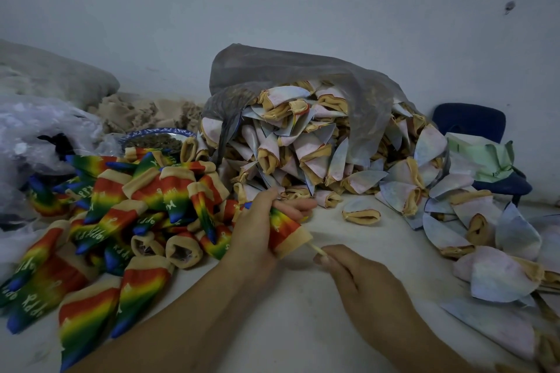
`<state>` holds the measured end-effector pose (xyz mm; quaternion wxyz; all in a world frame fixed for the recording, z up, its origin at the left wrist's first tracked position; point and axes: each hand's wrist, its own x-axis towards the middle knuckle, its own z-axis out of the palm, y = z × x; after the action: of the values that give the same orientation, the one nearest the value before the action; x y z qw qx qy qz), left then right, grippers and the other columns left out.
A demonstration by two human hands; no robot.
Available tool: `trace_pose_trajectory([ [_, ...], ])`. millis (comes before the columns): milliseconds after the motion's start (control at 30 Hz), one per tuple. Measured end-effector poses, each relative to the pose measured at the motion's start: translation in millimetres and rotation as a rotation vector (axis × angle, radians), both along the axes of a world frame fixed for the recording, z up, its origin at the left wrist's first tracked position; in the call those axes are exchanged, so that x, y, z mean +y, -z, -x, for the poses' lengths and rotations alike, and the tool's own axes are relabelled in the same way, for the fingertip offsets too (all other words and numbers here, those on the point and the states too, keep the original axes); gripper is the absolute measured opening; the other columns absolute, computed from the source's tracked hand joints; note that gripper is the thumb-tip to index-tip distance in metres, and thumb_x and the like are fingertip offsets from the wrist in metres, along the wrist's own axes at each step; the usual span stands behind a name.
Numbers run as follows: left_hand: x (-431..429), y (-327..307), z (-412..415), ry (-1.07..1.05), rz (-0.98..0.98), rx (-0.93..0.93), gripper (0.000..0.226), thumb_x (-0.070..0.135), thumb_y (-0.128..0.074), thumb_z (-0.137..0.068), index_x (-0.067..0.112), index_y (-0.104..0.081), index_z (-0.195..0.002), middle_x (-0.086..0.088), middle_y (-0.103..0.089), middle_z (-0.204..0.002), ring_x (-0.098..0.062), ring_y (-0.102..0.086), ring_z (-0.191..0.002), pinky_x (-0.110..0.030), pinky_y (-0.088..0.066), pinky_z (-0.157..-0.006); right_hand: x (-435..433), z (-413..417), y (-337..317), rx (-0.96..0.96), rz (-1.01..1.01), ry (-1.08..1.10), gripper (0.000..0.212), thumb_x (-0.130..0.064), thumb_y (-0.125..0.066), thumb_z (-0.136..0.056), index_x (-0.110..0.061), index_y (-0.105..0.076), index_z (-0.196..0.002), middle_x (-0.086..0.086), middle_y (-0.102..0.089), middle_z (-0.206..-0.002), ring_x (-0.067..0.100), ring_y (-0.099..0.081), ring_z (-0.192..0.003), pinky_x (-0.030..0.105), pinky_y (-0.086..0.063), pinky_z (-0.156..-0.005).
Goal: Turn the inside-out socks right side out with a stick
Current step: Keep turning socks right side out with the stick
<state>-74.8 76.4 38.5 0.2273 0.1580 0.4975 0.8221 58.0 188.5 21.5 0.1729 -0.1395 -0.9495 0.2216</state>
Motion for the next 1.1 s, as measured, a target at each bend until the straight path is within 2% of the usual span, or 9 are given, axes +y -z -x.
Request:
trace_pose_trajectory([
  [133,0.6,-5.0,-1.8,-0.007,-0.025,0.042,0.069,0.030,-0.038,-0.103,0.015,-0.061,-0.039,-0.009,-0.077,-0.091,-0.014,-0.074,-0.089,-0.025,-0.052,-0.073,-9.5,2.4,-6.2,-0.050,0.487,-0.080,0.026,-0.040,-0.041,-0.098,-0.041,-0.063,-0.083,-0.030,-0.055,-0.058,-0.007,-0.049,-0.055,0.011,-0.036,-0.052],
  [267,0.7,-7.2,-2.3,-0.019,-0.058,0.041,0.069,0.028,-0.038,-0.103,0.014,-0.060,-0.040,-0.012,-0.077,-0.089,-0.018,-0.074,-0.087,-0.018,-0.055,-0.064,-11.9,0.3,-11.3,-0.108,0.687,-0.112,0.031,-0.040,-0.044,-0.098,-0.036,-0.070,-0.082,-0.018,-0.041,-0.043,-0.003,-0.041,-0.043,0.008,-0.031,-0.044],
  [367,1.0,-2.2,-2.4,-0.063,-0.003,0.056,0.070,0.033,-0.038,-0.104,0.013,-0.064,-0.042,-0.009,-0.077,-0.091,-0.015,-0.074,-0.090,-0.025,-0.053,-0.073,-13.7,1.2,-7.5,-0.084,0.572,-0.084,0.030,-0.041,-0.042,-0.098,-0.037,-0.066,-0.080,-0.020,-0.056,-0.057,0.000,-0.049,-0.052,0.010,-0.035,-0.048],
  [467,-0.4,4.7,-4.4,-0.160,0.085,0.077,0.065,0.043,-0.040,-0.102,0.011,-0.076,-0.058,-0.004,-0.078,-0.093,-0.014,-0.072,-0.094,-0.032,-0.049,-0.086,-14.9,1.2,-3.2,-0.083,0.306,-0.022,0.025,-0.048,-0.036,-0.097,-0.043,-0.055,-0.082,-0.007,-0.069,-0.092,0.005,-0.061,-0.081,0.027,-0.048,-0.074],
  [567,-1.7,5.7,-3.9,-0.222,0.118,0.037,0.063,0.057,-0.040,-0.098,0.014,-0.081,-0.076,-0.005,-0.078,-0.088,-0.020,-0.072,-0.089,-0.032,-0.054,-0.081,-15.4,1.1,-0.9,-0.096,0.248,-0.019,0.025,-0.051,-0.032,-0.096,-0.042,-0.052,-0.085,-0.003,-0.069,-0.095,0.006,-0.062,-0.084,0.034,-0.051,-0.079],
  [700,-2.8,5.1,-1.8,-0.232,0.106,0.021,0.062,0.061,-0.039,-0.096,0.018,-0.081,-0.080,-0.006,-0.077,-0.087,-0.021,-0.072,-0.086,-0.033,-0.057,-0.079,-15.7,2.2,3.3,-0.096,0.255,-0.020,0.025,-0.051,-0.032,-0.096,-0.040,-0.051,-0.084,-0.002,-0.069,-0.094,0.007,-0.062,-0.088,0.035,-0.050,-0.082],
  [800,1.0,4.9,-3.4,-0.186,0.053,0.026,0.060,0.049,-0.042,-0.100,0.013,-0.080,-0.070,-0.005,-0.078,-0.094,-0.015,-0.072,-0.093,-0.024,-0.054,-0.073,-16.3,3.0,5.8,-0.073,0.312,-0.016,0.025,-0.052,-0.034,-0.093,-0.043,-0.054,-0.082,-0.004,-0.069,-0.091,0.007,-0.062,-0.087,0.034,-0.050,-0.083],
  [967,3.6,-0.8,-3.0,-0.068,-0.032,0.033,0.069,0.031,-0.039,-0.103,0.014,-0.063,-0.041,-0.009,-0.077,-0.095,-0.013,-0.073,-0.090,-0.028,-0.048,-0.076,-11.8,6.1,6.1,-0.050,0.362,-0.042,0.023,-0.055,-0.036,-0.092,-0.050,-0.056,-0.083,-0.016,-0.068,-0.090,-0.003,-0.061,-0.086,0.018,-0.046,-0.071],
  [1100,0.9,0.1,-5.5,-0.006,-0.010,0.074,0.071,0.026,-0.036,-0.103,0.016,-0.055,-0.035,-0.011,-0.077,-0.091,-0.013,-0.073,-0.085,-0.021,-0.050,-0.070,-1.4,4.7,0.3,-0.053,0.228,-0.107,0.022,-0.054,-0.035,-0.093,-0.048,-0.056,-0.090,-0.010,-0.067,-0.082,-0.001,-0.057,-0.066,0.019,-0.043,-0.058],
])
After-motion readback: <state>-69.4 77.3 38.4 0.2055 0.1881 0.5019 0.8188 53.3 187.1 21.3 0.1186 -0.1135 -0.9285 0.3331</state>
